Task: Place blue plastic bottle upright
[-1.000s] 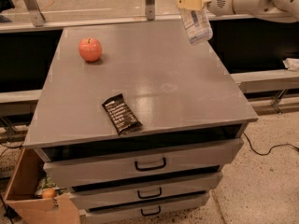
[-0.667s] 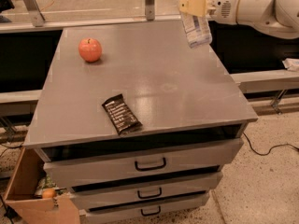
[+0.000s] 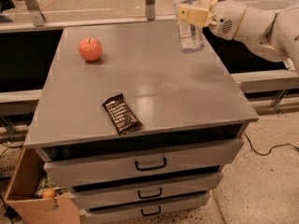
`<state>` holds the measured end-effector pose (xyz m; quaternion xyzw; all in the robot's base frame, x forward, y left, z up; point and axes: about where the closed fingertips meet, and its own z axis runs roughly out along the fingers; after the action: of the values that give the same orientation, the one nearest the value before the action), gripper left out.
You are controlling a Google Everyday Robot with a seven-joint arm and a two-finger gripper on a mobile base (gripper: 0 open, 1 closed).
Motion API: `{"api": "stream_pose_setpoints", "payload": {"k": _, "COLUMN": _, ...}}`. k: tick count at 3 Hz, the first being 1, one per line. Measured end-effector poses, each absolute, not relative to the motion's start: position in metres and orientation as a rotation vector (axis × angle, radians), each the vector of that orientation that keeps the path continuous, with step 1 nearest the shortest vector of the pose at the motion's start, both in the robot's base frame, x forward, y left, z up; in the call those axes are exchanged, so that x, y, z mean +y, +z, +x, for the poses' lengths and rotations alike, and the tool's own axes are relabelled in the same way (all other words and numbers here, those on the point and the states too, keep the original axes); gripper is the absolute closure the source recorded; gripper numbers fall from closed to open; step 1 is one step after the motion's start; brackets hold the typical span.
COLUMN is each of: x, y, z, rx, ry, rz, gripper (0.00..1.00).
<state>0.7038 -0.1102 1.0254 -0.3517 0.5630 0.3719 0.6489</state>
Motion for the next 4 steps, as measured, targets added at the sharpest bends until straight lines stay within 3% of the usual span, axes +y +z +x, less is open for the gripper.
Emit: {"api": "stream_pose_setpoints", "payload": {"k": 4, "x": -0.109, "y": 1.006, "z": 0.678, "rx": 0.978, "ry": 0.997, "rz": -0.706, "gripper": 1.0}}
